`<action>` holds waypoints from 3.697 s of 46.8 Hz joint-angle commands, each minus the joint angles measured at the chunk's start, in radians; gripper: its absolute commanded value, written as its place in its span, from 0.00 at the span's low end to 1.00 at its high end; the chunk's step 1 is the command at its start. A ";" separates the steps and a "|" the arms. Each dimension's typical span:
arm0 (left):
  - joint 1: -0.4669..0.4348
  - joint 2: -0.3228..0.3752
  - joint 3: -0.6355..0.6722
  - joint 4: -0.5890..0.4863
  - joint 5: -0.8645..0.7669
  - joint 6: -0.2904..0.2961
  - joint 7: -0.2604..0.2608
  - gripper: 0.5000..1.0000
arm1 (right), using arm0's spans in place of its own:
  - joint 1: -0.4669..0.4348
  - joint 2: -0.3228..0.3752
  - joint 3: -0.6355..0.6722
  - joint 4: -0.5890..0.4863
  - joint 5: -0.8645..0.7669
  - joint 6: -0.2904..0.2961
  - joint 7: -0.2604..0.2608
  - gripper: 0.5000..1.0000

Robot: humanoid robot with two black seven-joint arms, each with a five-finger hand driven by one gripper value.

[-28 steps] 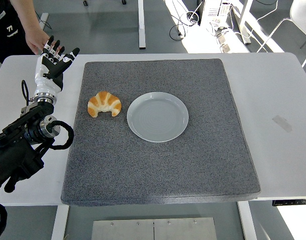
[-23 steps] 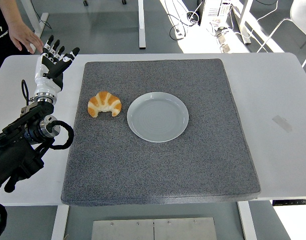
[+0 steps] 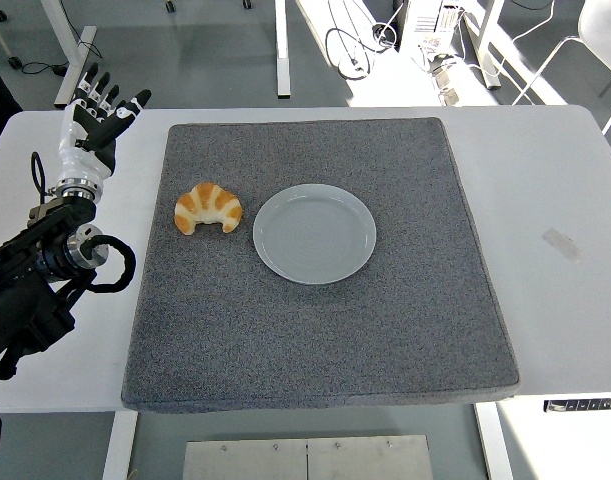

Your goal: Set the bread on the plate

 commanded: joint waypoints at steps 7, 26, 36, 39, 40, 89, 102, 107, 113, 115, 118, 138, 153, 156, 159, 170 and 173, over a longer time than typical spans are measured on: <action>-0.069 0.053 0.167 -0.010 0.021 0.003 0.074 0.84 | 0.000 0.000 0.000 0.000 0.000 0.000 0.000 1.00; -0.249 0.266 0.390 -0.235 0.280 0.020 0.370 0.78 | 0.000 0.000 0.000 0.000 0.000 0.000 0.000 1.00; -0.270 0.345 0.390 -0.369 0.506 0.035 0.506 0.79 | 0.000 0.000 0.000 0.000 0.000 0.000 0.000 1.00; -0.278 0.365 0.396 -0.415 0.576 0.034 0.528 0.79 | 0.000 0.000 0.000 0.000 0.000 0.000 0.000 1.00; -0.281 0.370 0.401 -0.430 0.604 0.032 0.532 0.79 | 0.000 0.000 0.000 0.000 0.000 0.000 0.000 1.00; -0.303 0.433 0.513 -0.700 0.991 -0.045 0.839 0.91 | 0.000 0.000 0.001 0.000 0.000 0.000 0.000 1.00; -0.303 0.399 0.540 -0.699 1.007 -0.045 0.855 0.89 | 0.000 0.000 0.000 0.000 0.000 0.000 0.000 1.00; -0.303 0.381 0.543 -0.694 1.040 -0.045 0.859 0.89 | 0.000 0.000 0.001 0.000 0.000 0.000 0.000 1.00; -0.303 0.370 0.543 -0.691 1.050 -0.045 0.873 0.88 | 0.000 0.000 0.000 0.000 0.000 0.000 0.000 1.00; -0.303 0.366 0.545 -0.691 1.052 -0.045 0.873 0.88 | 0.000 0.000 0.000 0.000 0.000 0.000 0.000 1.00; -0.303 0.361 0.545 -0.688 1.058 -0.045 0.873 0.88 | 0.000 0.000 0.000 0.000 0.000 0.000 0.000 1.00; -0.290 0.304 0.582 -0.613 1.103 -0.043 0.873 0.87 | 0.000 0.000 0.000 0.000 0.000 0.000 0.000 1.00; -0.289 0.261 0.583 -0.575 1.103 -0.043 0.871 0.86 | 0.000 0.000 0.000 0.000 0.000 0.000 0.000 1.00; -0.289 0.254 0.583 -0.567 1.103 -0.043 0.871 0.85 | 0.000 0.000 0.000 0.000 0.000 0.000 0.000 1.00; -0.287 0.246 0.583 -0.558 1.103 -0.042 0.871 0.85 | 0.000 0.000 0.000 0.000 0.000 0.000 0.000 1.00; -0.271 0.218 0.583 -0.519 1.103 -0.042 0.870 0.82 | 0.000 0.000 0.000 0.000 0.000 0.000 0.000 1.00; -0.266 0.217 0.583 -0.506 1.104 -0.042 0.868 0.81 | 0.000 0.000 0.000 0.000 0.000 0.000 0.000 1.00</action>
